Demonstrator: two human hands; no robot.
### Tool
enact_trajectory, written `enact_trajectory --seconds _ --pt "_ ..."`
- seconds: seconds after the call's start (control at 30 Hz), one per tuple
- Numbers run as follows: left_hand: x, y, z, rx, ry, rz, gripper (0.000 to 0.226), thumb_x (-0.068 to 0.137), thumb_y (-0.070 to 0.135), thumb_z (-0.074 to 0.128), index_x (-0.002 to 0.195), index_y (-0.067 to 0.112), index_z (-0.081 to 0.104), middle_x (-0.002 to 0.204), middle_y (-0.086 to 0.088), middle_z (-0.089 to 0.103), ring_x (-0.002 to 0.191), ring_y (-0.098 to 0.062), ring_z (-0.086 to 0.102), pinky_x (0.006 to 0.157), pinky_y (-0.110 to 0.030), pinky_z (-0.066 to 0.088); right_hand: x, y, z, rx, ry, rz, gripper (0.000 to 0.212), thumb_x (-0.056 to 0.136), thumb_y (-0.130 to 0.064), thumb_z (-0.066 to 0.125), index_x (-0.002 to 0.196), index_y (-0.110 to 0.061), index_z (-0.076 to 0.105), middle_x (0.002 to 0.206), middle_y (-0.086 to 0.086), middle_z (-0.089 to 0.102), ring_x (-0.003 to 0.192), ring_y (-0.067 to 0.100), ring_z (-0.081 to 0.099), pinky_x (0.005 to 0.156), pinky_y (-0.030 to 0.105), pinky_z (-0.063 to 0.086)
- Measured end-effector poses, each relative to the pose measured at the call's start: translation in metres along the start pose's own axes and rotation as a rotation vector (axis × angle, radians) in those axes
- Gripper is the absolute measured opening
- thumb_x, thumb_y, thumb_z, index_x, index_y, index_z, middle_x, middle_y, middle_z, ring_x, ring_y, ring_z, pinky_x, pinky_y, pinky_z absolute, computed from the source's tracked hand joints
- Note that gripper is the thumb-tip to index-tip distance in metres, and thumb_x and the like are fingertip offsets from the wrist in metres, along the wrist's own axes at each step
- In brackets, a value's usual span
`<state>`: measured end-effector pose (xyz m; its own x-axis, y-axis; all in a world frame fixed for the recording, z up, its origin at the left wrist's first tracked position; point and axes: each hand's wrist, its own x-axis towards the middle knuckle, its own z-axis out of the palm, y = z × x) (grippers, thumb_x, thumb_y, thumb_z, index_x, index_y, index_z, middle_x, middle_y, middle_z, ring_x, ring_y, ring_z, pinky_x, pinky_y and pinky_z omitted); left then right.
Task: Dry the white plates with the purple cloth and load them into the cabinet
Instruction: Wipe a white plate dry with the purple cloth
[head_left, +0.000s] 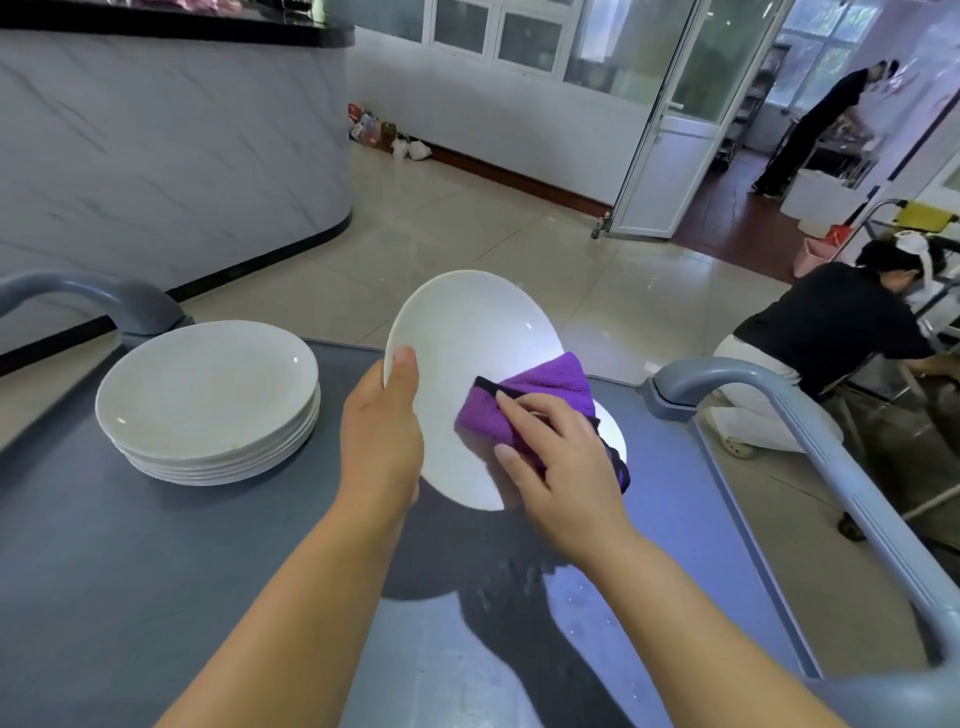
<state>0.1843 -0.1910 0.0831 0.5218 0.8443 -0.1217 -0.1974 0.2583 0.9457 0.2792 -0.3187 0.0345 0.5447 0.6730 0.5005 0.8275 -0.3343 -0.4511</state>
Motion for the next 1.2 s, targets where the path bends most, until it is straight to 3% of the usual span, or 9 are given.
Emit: enact_trajectory --seconds 0.1,0.23,0.37,0.47,0.57,0.73,0.93,1.07,1.2 --pt "0.002 0.000 -0.001 -0.015 0.038 -0.090 0.027 0.099 0.044 0.045 0.105 0.022 0.060 0.088 0.008 0.064 0.087 -0.017 0.063 0.081 -0.031 0.046 -0.011 0.001 -0.003 -0.091 -0.111 -0.089 0.065 0.087 -0.057 0.047 0.140 -0.020 0.049 0.135 -0.004 0.052 0.121 0.020 0.047 0.099 0.043 0.040" --pt "0.007 -0.006 -0.004 -0.012 0.047 -0.213 0.025 0.096 0.046 0.051 0.086 0.025 0.060 0.086 0.002 0.064 0.079 -0.021 0.060 0.071 -0.034 0.045 -0.018 0.008 -0.008 -0.122 -0.205 -0.124 0.089 0.074 -0.074 0.052 0.143 -0.018 0.045 0.139 -0.003 0.049 0.126 0.019 0.045 0.102 0.040 0.034" --pt "0.008 -0.011 0.000 -0.041 -0.005 -0.289 0.012 0.097 0.029 0.055 0.097 0.017 0.058 0.089 -0.002 0.066 0.073 -0.020 0.065 0.061 -0.033 0.052 -0.016 0.013 -0.007 -0.248 -0.052 -0.227 0.055 0.074 -0.026 0.059 0.127 -0.011 0.057 0.118 0.003 0.063 0.098 0.028 0.061 0.071 0.042 0.050" --pt "0.007 -0.011 0.001 -0.039 -0.063 -0.306 0.011 0.095 0.016 0.054 0.104 0.010 0.057 0.087 -0.005 0.066 0.068 -0.020 0.064 0.047 -0.030 0.052 -0.013 0.014 -0.014 -0.278 0.043 -0.279 0.047 0.072 -0.016 0.044 0.115 -0.011 0.064 0.108 0.002 0.067 0.088 0.026 0.063 0.062 0.034 0.043" --pt "0.006 -0.005 0.005 -0.065 -0.146 -0.297 0.019 0.095 0.015 0.051 0.108 0.002 0.056 0.085 -0.012 0.065 0.062 -0.024 0.066 0.045 -0.033 0.055 -0.008 0.015 -0.030 -0.192 0.027 -0.276 0.041 0.070 -0.008 0.048 0.108 -0.018 0.062 0.099 -0.005 0.068 0.085 0.015 0.055 0.061 0.029 0.036" --pt "0.004 0.002 0.009 0.092 -0.141 -0.225 0.048 0.090 0.052 0.055 0.085 0.004 0.060 0.062 -0.009 0.068 0.052 -0.022 0.065 0.047 -0.029 0.052 0.001 0.014 -0.054 -0.057 -0.104 -0.175 0.024 0.079 -0.006 0.065 0.099 -0.019 0.064 0.079 -0.013 0.061 0.067 0.004 0.034 0.064 0.019 0.033" --pt "0.011 -0.014 0.000 0.586 0.004 0.143 0.078 0.061 0.088 0.040 0.090 0.017 0.052 0.082 0.000 0.056 0.071 -0.022 0.050 0.063 -0.034 0.038 0.014 0.014 -0.087 0.302 -0.201 0.165 0.048 0.079 -0.002 0.070 0.102 -0.043 0.062 0.085 -0.031 0.062 0.072 0.001 0.058 0.066 0.023 0.049" --pt "0.013 -0.010 -0.006 0.703 -0.180 0.328 0.063 0.048 0.077 0.055 0.103 0.045 0.049 0.114 0.008 0.043 0.111 -0.012 0.039 0.088 -0.026 0.031 0.019 0.012 -0.103 0.522 -0.190 0.268 0.048 0.072 0.002 0.078 0.097 -0.037 0.064 0.087 -0.015 0.070 0.077 0.004 0.065 0.067 0.023 0.055" --pt "0.017 -0.005 -0.018 0.623 -0.273 0.338 0.060 0.040 0.049 0.091 0.086 0.035 0.055 0.083 0.018 0.059 0.075 0.008 0.052 0.065 -0.022 0.041 0.022 0.012 -0.103 0.542 -0.158 0.331 0.047 0.063 0.003 0.085 0.094 -0.027 0.067 0.084 -0.007 0.073 0.077 0.011 0.069 0.071 0.027 0.057"
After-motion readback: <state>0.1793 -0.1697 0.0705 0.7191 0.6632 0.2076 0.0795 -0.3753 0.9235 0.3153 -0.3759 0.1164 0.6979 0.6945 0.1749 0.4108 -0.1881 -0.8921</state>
